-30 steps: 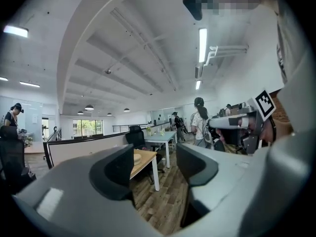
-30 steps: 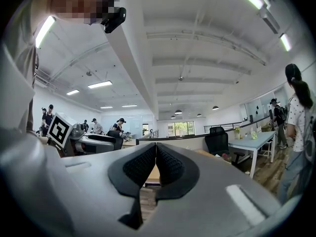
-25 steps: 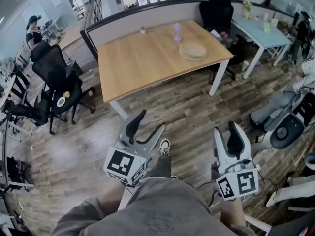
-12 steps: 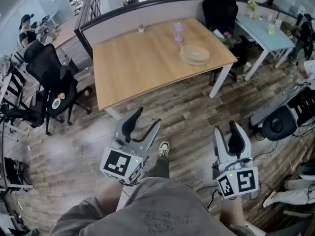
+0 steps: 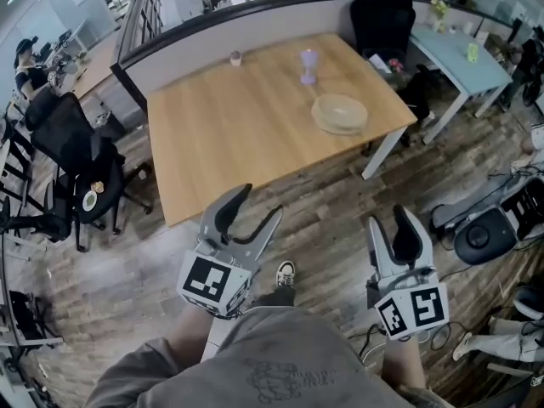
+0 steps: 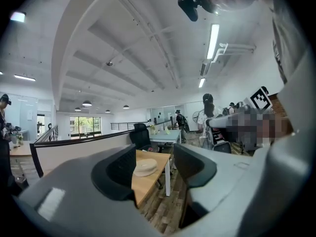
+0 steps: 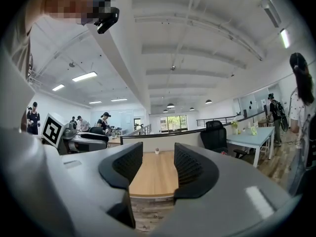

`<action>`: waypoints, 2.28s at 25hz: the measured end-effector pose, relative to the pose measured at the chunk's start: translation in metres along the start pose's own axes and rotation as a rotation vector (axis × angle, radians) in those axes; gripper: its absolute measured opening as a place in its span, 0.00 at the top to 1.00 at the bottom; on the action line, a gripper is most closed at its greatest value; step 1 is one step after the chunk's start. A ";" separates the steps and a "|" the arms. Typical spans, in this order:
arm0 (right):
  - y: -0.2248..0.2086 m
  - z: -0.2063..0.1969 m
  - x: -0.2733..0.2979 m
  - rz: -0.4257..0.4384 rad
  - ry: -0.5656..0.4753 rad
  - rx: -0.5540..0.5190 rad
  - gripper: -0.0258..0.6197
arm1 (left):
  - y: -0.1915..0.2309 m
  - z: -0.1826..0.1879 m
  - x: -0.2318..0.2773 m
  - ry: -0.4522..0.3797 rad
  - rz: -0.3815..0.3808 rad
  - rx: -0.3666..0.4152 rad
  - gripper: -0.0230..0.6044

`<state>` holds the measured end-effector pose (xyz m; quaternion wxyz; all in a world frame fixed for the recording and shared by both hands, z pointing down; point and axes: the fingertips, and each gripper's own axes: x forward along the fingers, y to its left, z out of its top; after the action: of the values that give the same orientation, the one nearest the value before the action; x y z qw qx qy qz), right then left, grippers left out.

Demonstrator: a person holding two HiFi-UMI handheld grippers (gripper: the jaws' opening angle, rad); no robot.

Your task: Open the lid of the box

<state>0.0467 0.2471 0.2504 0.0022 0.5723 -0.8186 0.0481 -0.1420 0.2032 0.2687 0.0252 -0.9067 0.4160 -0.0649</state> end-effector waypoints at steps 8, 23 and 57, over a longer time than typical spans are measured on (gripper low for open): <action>-0.024 0.000 0.091 -0.043 0.032 -0.010 0.68 | 0.072 -0.002 0.066 -0.006 -0.039 0.010 0.58; -0.078 -0.008 0.180 -0.077 0.081 -0.016 0.68 | 0.116 -0.012 0.168 0.048 -0.103 -0.036 0.58; -0.298 0.026 0.372 0.071 0.055 -0.034 0.68 | 0.180 0.016 0.417 0.020 0.057 -0.041 0.58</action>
<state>0.1993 -0.2045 0.2693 0.0326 0.5412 -0.8388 0.0500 -0.0059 -0.2309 0.2754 0.0043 -0.8941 0.4432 -0.0646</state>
